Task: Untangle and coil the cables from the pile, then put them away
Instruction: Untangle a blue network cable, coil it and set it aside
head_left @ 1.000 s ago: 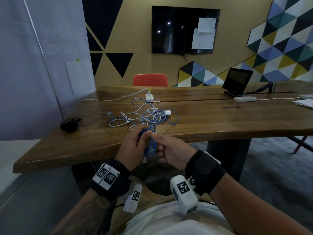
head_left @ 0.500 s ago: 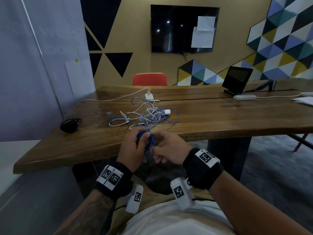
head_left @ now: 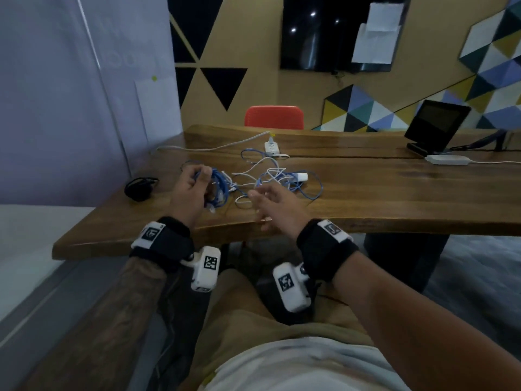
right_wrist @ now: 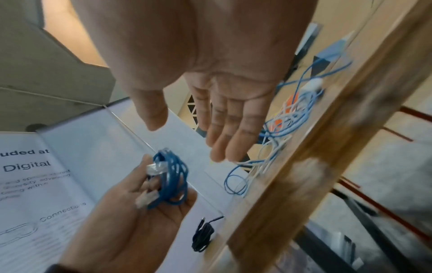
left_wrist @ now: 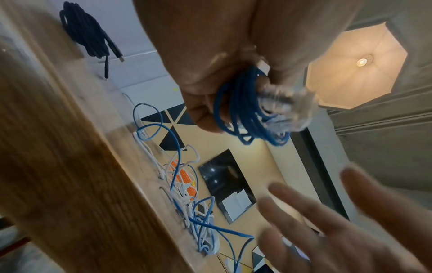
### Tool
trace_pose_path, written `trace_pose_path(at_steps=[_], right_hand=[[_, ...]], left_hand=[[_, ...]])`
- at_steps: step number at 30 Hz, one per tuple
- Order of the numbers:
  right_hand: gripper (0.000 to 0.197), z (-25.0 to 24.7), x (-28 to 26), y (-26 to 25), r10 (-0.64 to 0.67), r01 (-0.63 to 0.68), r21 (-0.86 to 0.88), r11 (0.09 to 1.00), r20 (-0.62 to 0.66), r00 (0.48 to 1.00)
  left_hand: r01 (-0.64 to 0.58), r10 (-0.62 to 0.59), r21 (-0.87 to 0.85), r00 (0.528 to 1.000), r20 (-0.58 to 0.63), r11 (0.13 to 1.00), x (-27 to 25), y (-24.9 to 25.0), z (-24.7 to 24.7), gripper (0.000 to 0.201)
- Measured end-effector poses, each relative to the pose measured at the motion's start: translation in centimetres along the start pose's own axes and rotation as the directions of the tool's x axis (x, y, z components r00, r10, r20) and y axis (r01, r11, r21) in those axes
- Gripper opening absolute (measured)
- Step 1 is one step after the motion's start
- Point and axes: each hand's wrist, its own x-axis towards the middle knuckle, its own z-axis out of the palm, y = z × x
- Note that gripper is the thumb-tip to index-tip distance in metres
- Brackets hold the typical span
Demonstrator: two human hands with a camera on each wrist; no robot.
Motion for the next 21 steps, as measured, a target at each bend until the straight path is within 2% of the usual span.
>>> trace_pose_path(at_steps=[3, 5, 6, 8, 10, 12, 14, 15, 17, 19, 21], right_hand=[[0.054, 2.7, 3.9, -1.0, 0.056, -0.071, 0.072, 0.995, 0.189, 0.98], [0.049, 4.7, 6.0, -0.9, 0.051, -0.075, 0.076, 0.994, 0.271, 0.961], [0.044, 5.5, 6.9, -0.8, 0.037, -0.056, 0.059, 0.997, 0.275, 0.961], [0.044, 6.8, 8.8, -0.5, 0.032, -0.035, 0.007, 0.999, 0.246, 0.969], [0.047, 8.3, 10.6, -0.3, 0.077, -0.085, 0.025, 0.996, 0.235, 0.969], [0.041, 10.1, 12.3, -0.2, 0.142, -0.173, 0.098, 0.98, 0.262, 0.955], [0.037, 12.2, 13.3, -0.4, 0.162, -0.206, 0.099, 0.973, 0.336, 0.928], [0.039, 13.3, 13.8, -0.5, 0.152, -0.187, 0.056, 0.981, 0.379, 0.913], [0.049, 15.4, 14.6, -0.7, 0.133, -0.136, -0.027, 0.99, 0.457, 0.88], [0.059, 17.3, 15.7, -0.8, 0.146, -0.135, -0.059, 0.989, 0.495, 0.856], [0.065, 18.7, 16.8, -1.0, 0.166, -0.164, -0.048, 0.985, 0.486, 0.858]], left_hand=[[0.161, -0.16, -0.182, 0.987, 0.02, 0.97, 0.2, -0.5, 0.0, 0.018], [0.232, -0.242, -0.286, 0.97, -0.001, 0.93, 0.3, -0.7, -0.4, 0.017], [0.257, -0.273, -0.285, 0.962, -0.017, 0.924, 0.4, -1.0, -0.9, 0.016], [0.312, -0.329, -0.248, 0.944, -0.03, 0.917, 0.6, -1.4, -2.3, 0.011], [0.362, -0.381, -0.191, 0.921, -0.076, 0.913, 1.0, -2.0, -4.4, 0.006], [0.395, -0.409, -0.115, 0.9, -0.149, 0.912, 1.2, -2.8, -6.7, 0.006], [0.429, -0.433, -0.067, 0.875, -0.217, 0.901, 1.3, -3.8, -8.8, 0.006], [0.456, -0.456, -0.062, 0.854, -0.25, 0.888, 1.3, -4.2, -9.8, 0.003], [0.509, -0.497, -0.045, 0.812, -0.307, 0.86, 1.7, -4.7, -11.7, 0.011], [0.558, -0.504, 0.057, 0.784, -0.362, 0.828, 2.5, -5.2, -13.6, 0.018], [0.588, -0.479, 0.187, 0.773, -0.417, 0.787, 3.3, -5.4, -15.3, 0.025]])
